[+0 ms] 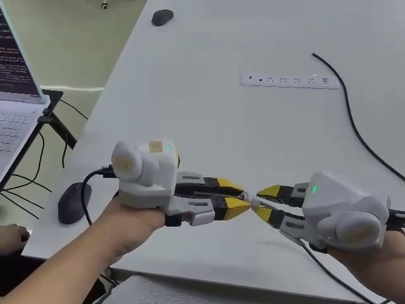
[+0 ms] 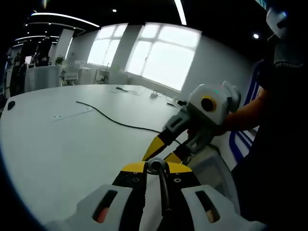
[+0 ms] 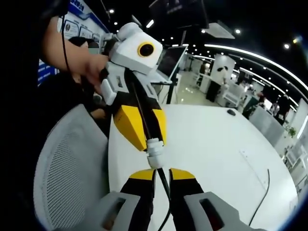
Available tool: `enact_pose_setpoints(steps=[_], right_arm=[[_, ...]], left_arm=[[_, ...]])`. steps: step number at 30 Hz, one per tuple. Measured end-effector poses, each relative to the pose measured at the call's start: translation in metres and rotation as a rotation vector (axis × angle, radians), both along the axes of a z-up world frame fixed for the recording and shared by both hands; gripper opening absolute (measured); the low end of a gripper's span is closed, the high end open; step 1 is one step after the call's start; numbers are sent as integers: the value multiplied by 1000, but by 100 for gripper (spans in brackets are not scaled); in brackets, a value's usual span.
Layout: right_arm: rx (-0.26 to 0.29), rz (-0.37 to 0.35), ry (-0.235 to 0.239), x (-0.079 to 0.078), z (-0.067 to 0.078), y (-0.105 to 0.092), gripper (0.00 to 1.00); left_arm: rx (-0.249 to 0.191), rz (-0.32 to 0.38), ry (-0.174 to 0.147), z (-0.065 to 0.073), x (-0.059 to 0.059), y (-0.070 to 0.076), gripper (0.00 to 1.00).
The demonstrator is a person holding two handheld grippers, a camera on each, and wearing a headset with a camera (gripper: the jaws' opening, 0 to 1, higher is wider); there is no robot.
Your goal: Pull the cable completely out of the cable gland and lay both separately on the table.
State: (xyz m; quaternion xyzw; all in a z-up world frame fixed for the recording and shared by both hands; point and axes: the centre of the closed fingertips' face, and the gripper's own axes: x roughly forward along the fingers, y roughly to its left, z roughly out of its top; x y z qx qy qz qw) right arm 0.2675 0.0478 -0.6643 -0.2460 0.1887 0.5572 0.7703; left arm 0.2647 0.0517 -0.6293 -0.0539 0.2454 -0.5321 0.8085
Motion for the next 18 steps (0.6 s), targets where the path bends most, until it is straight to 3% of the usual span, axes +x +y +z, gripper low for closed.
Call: enact_pose_setpoints(steps=[10, 18], right_arm=[[49, -36, 62, -3, -1, -5, 1], [32, -82, 106, -2, -11, -16, 0]], left_arm=[[-1, 1, -2, 1, -3, -5, 15], [-13, 11, -7, 6, -1, -6, 15]])
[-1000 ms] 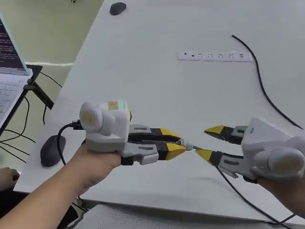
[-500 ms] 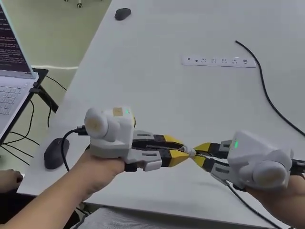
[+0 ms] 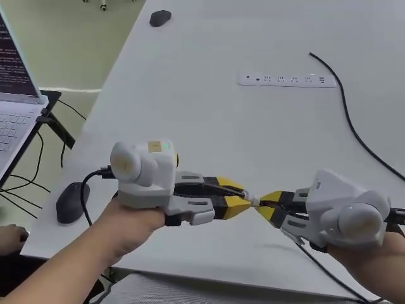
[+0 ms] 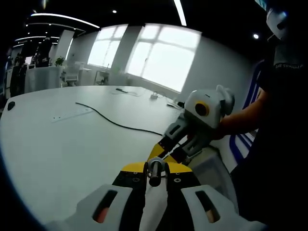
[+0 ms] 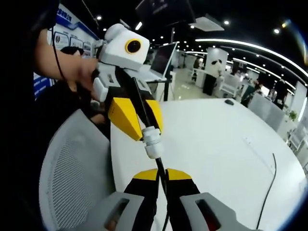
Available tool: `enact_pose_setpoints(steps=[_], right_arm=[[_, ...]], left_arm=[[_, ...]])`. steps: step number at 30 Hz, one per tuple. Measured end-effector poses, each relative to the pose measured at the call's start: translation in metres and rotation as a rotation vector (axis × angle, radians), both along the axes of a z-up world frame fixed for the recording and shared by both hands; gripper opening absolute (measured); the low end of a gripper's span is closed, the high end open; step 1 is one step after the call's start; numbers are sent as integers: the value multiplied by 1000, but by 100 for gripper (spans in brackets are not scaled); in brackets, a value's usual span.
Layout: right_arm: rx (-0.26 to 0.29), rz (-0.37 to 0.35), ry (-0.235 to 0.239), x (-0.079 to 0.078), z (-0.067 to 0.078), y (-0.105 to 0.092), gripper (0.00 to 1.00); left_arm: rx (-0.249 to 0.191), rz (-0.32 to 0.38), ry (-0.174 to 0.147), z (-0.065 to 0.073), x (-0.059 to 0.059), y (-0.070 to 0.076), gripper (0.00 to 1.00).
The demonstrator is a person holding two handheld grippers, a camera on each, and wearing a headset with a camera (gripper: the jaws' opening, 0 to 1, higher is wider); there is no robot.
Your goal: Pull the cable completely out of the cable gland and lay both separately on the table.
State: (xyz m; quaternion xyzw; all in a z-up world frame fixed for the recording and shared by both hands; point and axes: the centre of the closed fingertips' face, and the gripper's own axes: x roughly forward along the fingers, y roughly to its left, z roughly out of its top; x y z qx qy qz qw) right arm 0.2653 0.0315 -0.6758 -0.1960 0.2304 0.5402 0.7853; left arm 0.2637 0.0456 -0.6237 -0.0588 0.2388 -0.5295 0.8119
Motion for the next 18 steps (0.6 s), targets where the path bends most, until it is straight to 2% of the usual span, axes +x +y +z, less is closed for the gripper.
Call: enact_pose_setpoints(steps=[3, 8, 11, 15, 18], right_arm=[[8, -34, 32, 2, -5, -7, 0], [35, -119, 112, 7, -14, -20, 0], [59, -195, 187, 10, -20, -28, 0], [94, -281, 252, 16, -26, -38, 0], [116, -358, 317, 18, -35, -48, 0]], left_arm=[[-11, 7, -3, 4, 1, 0, 15], [-42, 28, -5, 11, 5, 1, 15], [-49, 33, -3, 12, 5, 1, 15], [-59, 41, -1, 13, 7, 2, 15], [-76, 50, 1, 16, 8, 4, 15]])
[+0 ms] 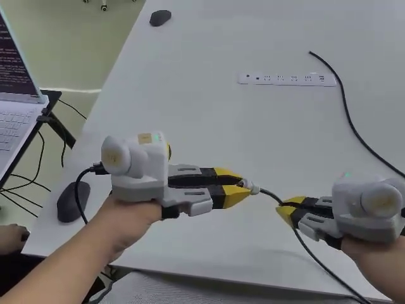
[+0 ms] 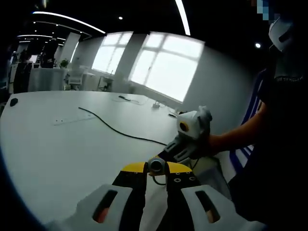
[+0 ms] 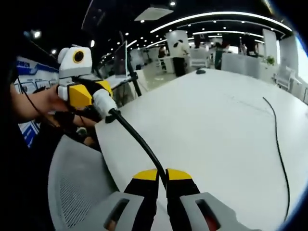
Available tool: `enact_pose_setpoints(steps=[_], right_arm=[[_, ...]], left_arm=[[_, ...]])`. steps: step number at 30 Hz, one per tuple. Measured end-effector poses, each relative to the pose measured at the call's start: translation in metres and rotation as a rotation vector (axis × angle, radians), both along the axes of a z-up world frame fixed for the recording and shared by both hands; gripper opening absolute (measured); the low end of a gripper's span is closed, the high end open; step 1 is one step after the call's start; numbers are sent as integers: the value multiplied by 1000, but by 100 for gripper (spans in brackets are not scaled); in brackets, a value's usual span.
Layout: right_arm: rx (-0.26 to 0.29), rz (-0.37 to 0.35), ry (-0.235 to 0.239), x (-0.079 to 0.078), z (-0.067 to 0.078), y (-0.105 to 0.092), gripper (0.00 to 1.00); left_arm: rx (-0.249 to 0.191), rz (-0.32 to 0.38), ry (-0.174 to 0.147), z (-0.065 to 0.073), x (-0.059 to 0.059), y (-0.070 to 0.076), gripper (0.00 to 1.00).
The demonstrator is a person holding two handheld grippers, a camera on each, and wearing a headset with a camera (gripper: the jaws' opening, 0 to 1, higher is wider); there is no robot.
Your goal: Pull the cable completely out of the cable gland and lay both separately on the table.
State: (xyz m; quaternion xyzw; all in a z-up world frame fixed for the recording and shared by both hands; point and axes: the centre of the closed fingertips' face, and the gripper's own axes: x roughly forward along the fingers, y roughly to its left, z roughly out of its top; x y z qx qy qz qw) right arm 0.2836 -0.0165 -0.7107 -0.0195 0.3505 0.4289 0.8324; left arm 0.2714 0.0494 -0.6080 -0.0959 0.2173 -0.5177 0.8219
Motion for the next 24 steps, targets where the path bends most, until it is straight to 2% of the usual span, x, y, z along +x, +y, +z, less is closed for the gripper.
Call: enact_pose_setpoints(steps=[2, 7, 11, 18, 24], right_arm=[[18, -31, 30, 0, -5, -5, 0], [25, -29, 31, -5, -13, -10, 0], [36, -35, 21, -5, -11, -9, 0], [7, -29, 10, -5, -17, -14, 0], [-3, -17, -8, -7, -14, -12, 0]], left_arm=[[-12, 4, 5, 1, 0, 1, 15], [-14, 6, 5, 2, 0, 2, 15], [-16, 4, 11, 0, -3, 4, 15], [-34, 10, 12, 4, -4, 10, 15], [-32, 10, 17, 1, -6, 14, 15]])
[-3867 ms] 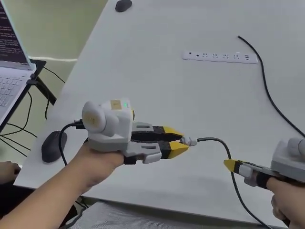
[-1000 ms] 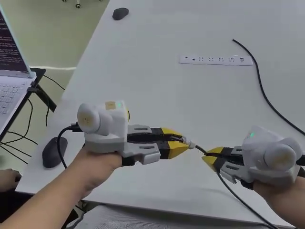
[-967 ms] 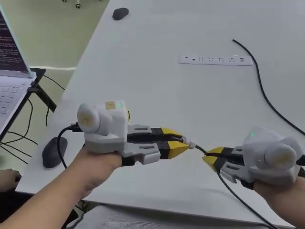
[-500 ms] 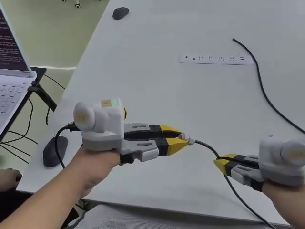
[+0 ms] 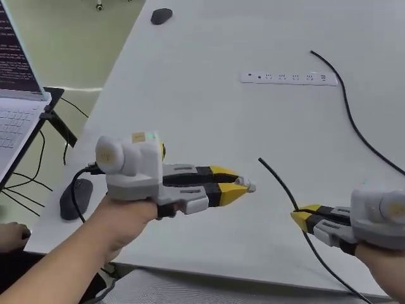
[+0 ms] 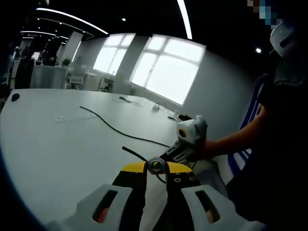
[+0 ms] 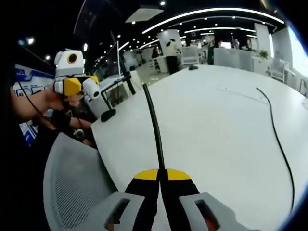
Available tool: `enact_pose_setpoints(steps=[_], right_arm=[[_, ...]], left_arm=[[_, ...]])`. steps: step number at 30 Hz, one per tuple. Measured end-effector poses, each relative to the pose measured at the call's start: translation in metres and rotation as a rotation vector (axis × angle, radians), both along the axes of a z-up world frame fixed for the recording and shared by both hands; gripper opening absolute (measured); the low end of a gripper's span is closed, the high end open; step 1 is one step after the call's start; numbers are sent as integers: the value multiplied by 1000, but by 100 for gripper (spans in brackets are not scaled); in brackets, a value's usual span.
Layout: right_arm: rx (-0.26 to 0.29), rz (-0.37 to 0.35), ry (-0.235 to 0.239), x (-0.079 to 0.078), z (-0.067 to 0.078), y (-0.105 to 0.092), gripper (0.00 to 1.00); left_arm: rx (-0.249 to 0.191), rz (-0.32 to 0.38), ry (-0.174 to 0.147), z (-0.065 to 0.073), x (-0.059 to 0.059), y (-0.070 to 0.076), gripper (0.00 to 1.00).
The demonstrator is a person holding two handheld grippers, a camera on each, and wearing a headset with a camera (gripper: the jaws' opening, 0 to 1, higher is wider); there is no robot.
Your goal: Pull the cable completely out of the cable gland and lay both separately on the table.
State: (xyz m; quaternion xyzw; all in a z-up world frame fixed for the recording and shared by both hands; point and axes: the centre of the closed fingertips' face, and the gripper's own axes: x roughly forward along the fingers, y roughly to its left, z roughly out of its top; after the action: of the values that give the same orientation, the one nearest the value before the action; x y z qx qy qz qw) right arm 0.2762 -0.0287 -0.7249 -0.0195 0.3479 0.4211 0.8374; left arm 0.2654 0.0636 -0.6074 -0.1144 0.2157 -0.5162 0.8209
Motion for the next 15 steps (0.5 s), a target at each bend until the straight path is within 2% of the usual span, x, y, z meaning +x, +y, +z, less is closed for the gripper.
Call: enact_pose_setpoints(steps=[8, 15], right_arm=[[-18, -23, -11, 0, 4, -1, 0], [-52, -17, -47, 4, 14, 10, 0]], left_arm=[[3, -29, 3, -5, -5, -1, 15], [7, -53, 7, -13, -8, 5, 15]])
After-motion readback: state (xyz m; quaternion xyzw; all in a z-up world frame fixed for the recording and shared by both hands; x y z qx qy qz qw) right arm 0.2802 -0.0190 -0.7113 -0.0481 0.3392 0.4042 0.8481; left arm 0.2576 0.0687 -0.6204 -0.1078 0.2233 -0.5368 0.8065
